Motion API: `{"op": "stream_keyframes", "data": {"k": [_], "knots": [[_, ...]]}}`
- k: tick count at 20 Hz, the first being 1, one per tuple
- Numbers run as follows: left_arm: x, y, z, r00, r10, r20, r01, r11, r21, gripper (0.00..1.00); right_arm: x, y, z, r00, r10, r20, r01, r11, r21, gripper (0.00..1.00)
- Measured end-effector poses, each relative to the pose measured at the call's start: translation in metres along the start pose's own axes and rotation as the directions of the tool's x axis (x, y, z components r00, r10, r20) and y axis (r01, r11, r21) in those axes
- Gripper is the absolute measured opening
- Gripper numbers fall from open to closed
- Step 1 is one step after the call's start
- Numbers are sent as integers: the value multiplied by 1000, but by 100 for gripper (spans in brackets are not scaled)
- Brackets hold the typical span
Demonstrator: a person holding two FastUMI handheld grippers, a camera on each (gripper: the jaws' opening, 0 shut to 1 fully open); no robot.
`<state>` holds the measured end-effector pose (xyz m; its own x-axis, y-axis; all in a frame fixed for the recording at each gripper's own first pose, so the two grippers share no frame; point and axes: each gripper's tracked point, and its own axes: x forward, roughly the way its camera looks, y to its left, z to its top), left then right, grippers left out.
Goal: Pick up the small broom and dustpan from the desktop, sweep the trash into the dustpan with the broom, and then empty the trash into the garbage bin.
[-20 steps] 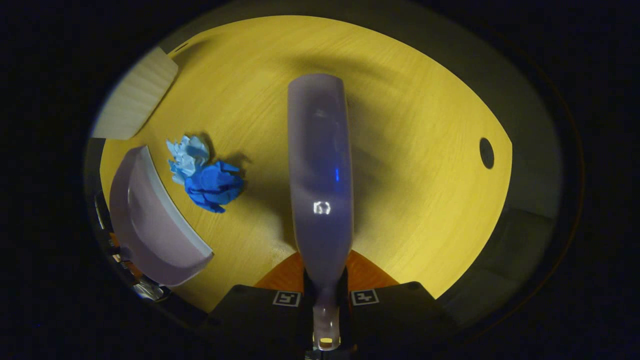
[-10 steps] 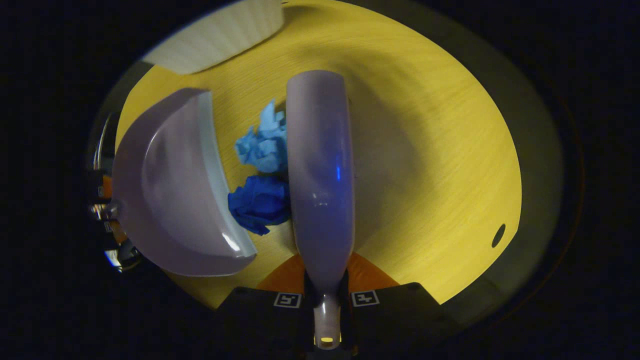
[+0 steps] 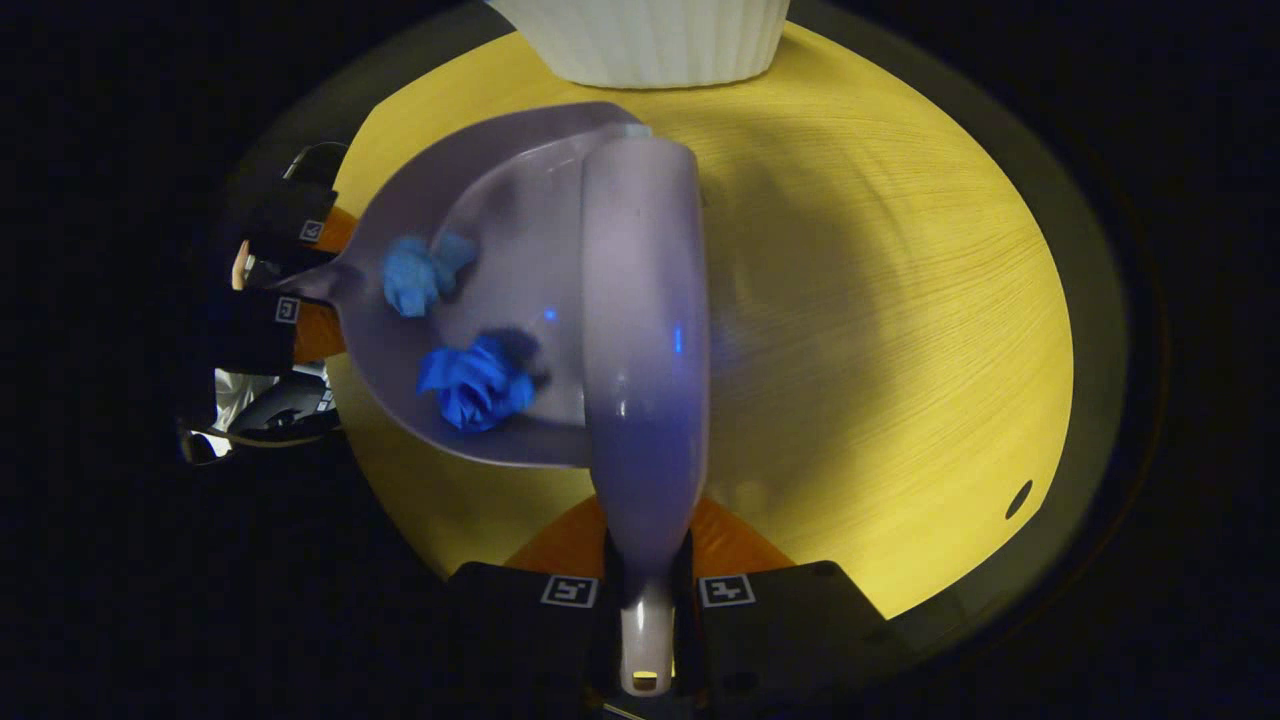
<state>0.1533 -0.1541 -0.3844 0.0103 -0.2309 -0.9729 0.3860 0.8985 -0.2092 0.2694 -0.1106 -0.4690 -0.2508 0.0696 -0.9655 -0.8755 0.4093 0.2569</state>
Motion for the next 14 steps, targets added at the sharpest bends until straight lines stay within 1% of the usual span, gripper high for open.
{"op": "stream_keyframes", "data": {"k": [1,2,4,6,8,9,10,11,12,13,14], "knots": [[-1,-1,-3,1000,-8,3,8,1000,1,29,-2,-1,-1,1000,-23,3,23,1000,15,22],[-3,-2,-2,1000,-18,13,17,1000,2,28,-3,-1,-3,1000,-27,10,27,998,53,22],[-5,-2,-2,997,-54,47,55,998,-19,29,-7,-9,-8,999,-19,39,13,988,154,22],[-13,-3,-3,991,-91,95,94,995,-27,28,-10,-20,-5,996,-39,80,17,967,254,22],[-28,2,-5,986,-84,146,87,996,-17,29,-10,-14,-2,992,-55,118,9,933,360,22],[-36,5,-6,982,-81,171,85,996,-17,28,-4,-11,-1,989,-57,138,-5,912,409,22],[-36,2,-12,978,-79,195,85,996,-26,29,-2,-9,-2,986,-52,158,-26,890,456,22],[-47,4,-16,971,-77,227,88,995,-41,28,3,0,-3,983,-41,178,-54,866,497,22],[-60,6,-18,964,-71,257,88,995,-56,28,7,7,-2,978,-17,206,-96,845,526,22],[-79,10,-21,957,-59,282,80,995,-62,28,10,10,-2,974,11,226,-134,833,537,22],[-99,18,-23,952,-29,304,49,997,-58,29,12,10,-2,971,21,237,-149,829,540,22]]}}
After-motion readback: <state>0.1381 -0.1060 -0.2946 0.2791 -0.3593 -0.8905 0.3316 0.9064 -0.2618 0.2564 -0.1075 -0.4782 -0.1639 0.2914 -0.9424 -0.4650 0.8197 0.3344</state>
